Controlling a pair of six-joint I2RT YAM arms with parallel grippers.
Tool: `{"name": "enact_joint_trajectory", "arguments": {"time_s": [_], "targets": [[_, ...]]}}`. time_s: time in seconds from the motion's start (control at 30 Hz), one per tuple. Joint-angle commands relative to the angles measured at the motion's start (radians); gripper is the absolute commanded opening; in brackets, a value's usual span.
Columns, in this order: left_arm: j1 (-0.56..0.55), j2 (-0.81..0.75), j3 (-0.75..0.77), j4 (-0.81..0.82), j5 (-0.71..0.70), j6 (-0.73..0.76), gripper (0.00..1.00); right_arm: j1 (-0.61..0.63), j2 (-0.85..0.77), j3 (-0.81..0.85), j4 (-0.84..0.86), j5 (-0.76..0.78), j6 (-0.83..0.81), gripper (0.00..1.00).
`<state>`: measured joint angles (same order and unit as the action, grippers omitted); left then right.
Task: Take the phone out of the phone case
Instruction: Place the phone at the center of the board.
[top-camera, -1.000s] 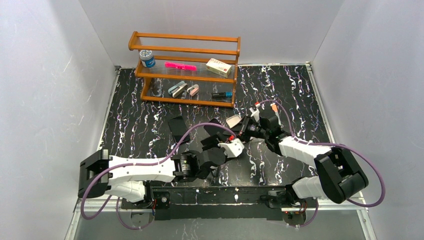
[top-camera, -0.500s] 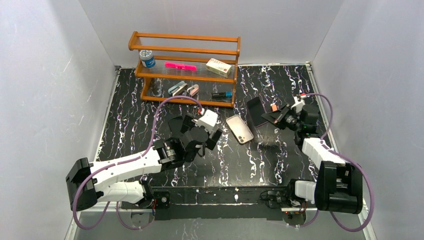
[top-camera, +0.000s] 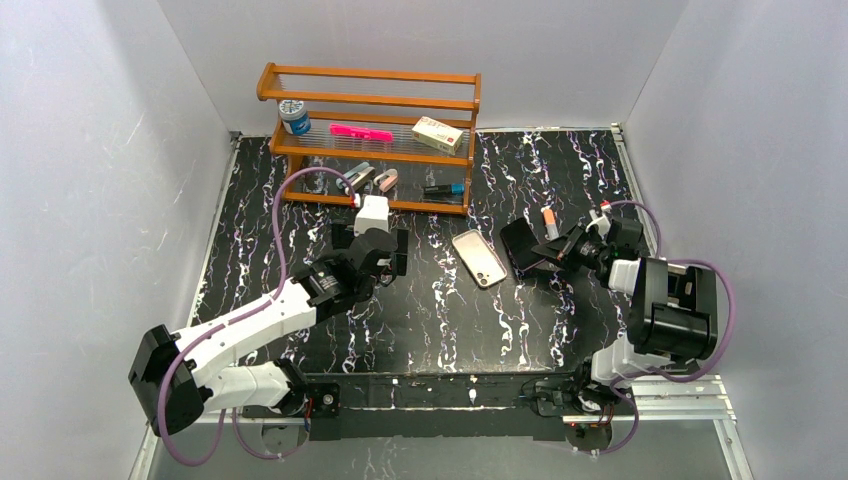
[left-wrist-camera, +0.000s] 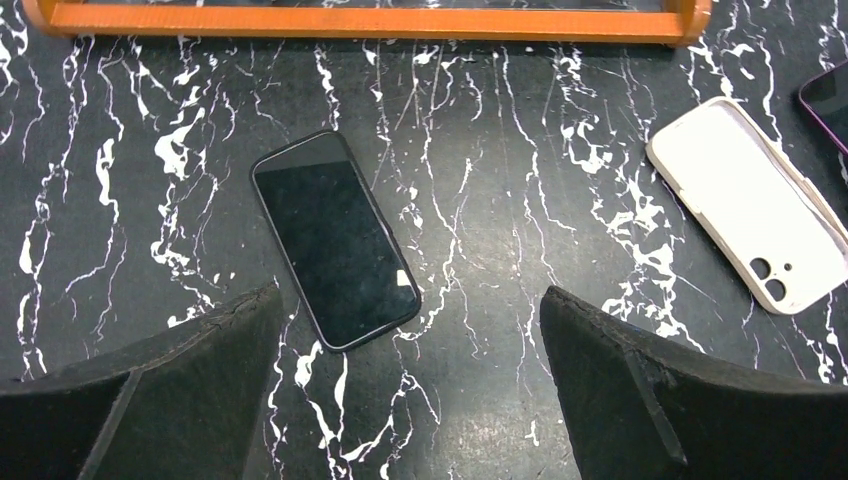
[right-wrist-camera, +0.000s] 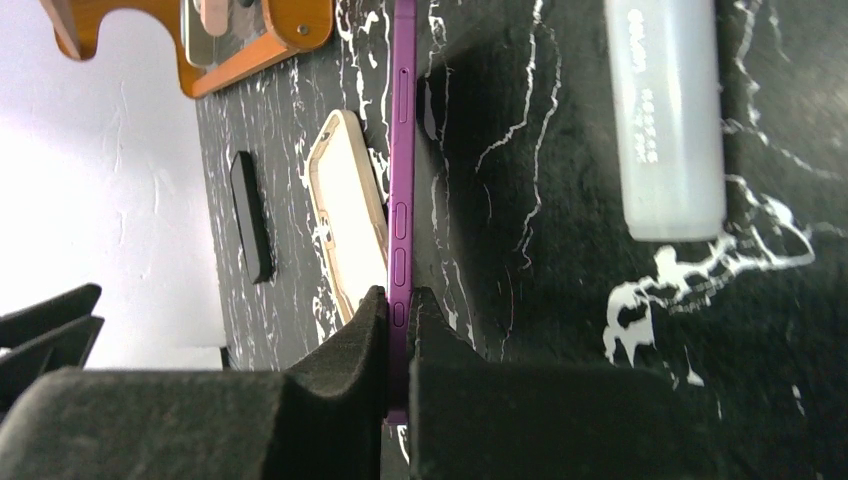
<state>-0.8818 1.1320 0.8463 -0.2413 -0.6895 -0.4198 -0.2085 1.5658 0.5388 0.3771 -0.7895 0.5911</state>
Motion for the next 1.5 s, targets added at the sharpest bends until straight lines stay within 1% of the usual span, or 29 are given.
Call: {"name": "enact_joint_trajectory", "arguments": {"time_s": [0.0,0.13,0.23,0.3,0.47,0.53,0.57,0.6,0.63,0.67,0.83,1.03,1.2,1.33,1.4,1.43,1.47], "targets": [[0.048,-0.027,0.005,-0.049,-0.007,-0.087,0.98,-0.003,0.066,0.067,0.034,-0.067,-0.080,0.13],[0.081,-0.028,0.005,-0.061,0.007,-0.108,0.98,-0.003,0.115,0.086,-0.011,-0.071,-0.107,0.20],[0.095,-0.034,0.002,-0.064,0.017,-0.117,0.98,-0.002,0.137,0.097,-0.037,-0.070,-0.124,0.28],[0.103,-0.039,0.002,-0.067,0.018,-0.120,0.98,-0.002,0.140,0.103,-0.058,-0.053,-0.136,0.35],[0.113,-0.041,0.006,-0.073,0.006,-0.120,0.98,-0.002,0.125,0.120,-0.102,0.001,-0.163,0.48],[0.115,-0.034,0.009,-0.079,-0.001,-0.121,0.98,-0.002,0.120,0.128,-0.122,0.024,-0.171,0.52],[0.117,-0.028,0.012,-0.084,-0.003,-0.122,0.98,-0.002,0.115,0.130,-0.127,0.037,-0.171,0.60],[0.119,-0.022,0.013,-0.088,-0.005,-0.124,0.98,-0.002,0.110,0.130,-0.133,0.046,-0.170,0.82],[0.121,-0.016,0.014,-0.090,-0.005,-0.124,0.98,-0.002,0.100,0.130,-0.142,0.060,-0.169,0.97],[0.123,-0.011,0.013,-0.089,-0.008,-0.123,0.98,-0.002,0.090,0.131,-0.154,0.078,-0.170,0.98],[0.151,0.013,0.006,-0.094,-0.017,-0.149,0.98,0.004,0.027,0.121,-0.203,0.135,-0.169,0.99],[0.209,0.047,0.010,-0.116,-0.001,-0.201,0.98,0.039,-0.098,0.108,-0.280,0.276,-0.165,0.99],[0.291,0.085,0.003,-0.113,0.078,-0.249,0.98,0.089,-0.281,0.115,-0.355,0.397,-0.183,0.99],[0.347,0.132,0.001,-0.092,0.146,-0.268,0.98,0.089,-0.421,0.116,-0.375,0.405,-0.176,0.99],[0.371,0.161,0.007,-0.089,0.168,-0.274,0.98,0.090,-0.501,0.113,-0.376,0.421,-0.152,0.99],[0.387,0.176,0.012,-0.087,0.188,-0.276,0.98,0.089,-0.553,0.112,-0.376,0.432,-0.114,0.99],[0.402,0.193,0.015,-0.079,0.221,-0.283,0.98,0.089,-0.583,0.120,-0.404,0.484,-0.054,0.99]]}}
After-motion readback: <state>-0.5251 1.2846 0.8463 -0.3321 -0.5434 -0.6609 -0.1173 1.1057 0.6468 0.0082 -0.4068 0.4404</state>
